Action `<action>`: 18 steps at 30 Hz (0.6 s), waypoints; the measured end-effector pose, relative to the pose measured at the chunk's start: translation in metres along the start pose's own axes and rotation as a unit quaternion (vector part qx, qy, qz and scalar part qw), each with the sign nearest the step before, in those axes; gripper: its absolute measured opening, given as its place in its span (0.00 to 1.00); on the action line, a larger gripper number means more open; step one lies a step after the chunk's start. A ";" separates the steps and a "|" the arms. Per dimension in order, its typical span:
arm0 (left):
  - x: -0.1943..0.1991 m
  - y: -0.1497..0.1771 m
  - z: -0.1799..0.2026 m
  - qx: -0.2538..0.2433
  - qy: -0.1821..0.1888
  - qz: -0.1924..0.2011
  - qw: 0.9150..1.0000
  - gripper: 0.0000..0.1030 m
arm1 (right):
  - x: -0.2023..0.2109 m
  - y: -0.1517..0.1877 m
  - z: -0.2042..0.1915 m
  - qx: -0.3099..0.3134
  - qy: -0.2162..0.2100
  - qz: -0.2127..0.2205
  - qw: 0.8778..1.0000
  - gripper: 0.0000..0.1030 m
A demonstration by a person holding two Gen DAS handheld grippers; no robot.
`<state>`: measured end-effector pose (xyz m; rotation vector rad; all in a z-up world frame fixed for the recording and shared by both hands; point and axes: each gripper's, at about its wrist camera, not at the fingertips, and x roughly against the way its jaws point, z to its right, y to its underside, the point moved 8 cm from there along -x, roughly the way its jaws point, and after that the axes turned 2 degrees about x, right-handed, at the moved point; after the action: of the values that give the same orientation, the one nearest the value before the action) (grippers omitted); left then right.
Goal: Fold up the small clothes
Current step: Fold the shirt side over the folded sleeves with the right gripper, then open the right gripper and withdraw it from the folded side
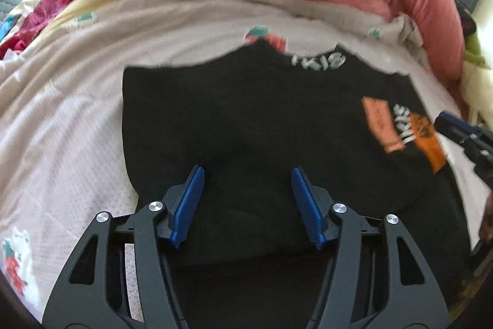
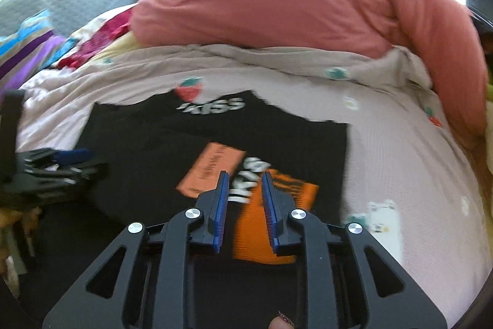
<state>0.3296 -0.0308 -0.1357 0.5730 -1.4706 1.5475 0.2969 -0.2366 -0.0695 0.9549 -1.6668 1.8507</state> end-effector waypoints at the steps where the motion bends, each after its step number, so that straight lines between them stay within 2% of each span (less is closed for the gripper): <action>1: -0.001 0.001 -0.001 -0.002 -0.001 0.001 1.000 0.50 | -0.001 -0.001 -0.005 0.004 -0.005 -0.002 1.000 0.21; 5: 0.002 0.004 -0.001 -0.003 0.002 0.003 1.000 0.50 | -0.013 0.002 -0.020 0.011 -0.030 -0.020 0.999 0.21; 11: 0.005 0.005 -0.003 0.002 0.009 0.005 1.000 0.50 | -0.041 0.032 -0.010 0.008 -0.024 -0.078 0.997 0.18; 18: 0.008 0.006 -0.002 -0.003 0.000 0.008 1.000 0.50 | -0.043 0.040 -0.006 -0.018 -0.033 -0.061 0.997 0.18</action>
<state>0.3210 -0.0261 -0.1331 0.5577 -1.4831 1.5549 0.2938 -0.2322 -0.1281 1.0879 -1.6355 1.7217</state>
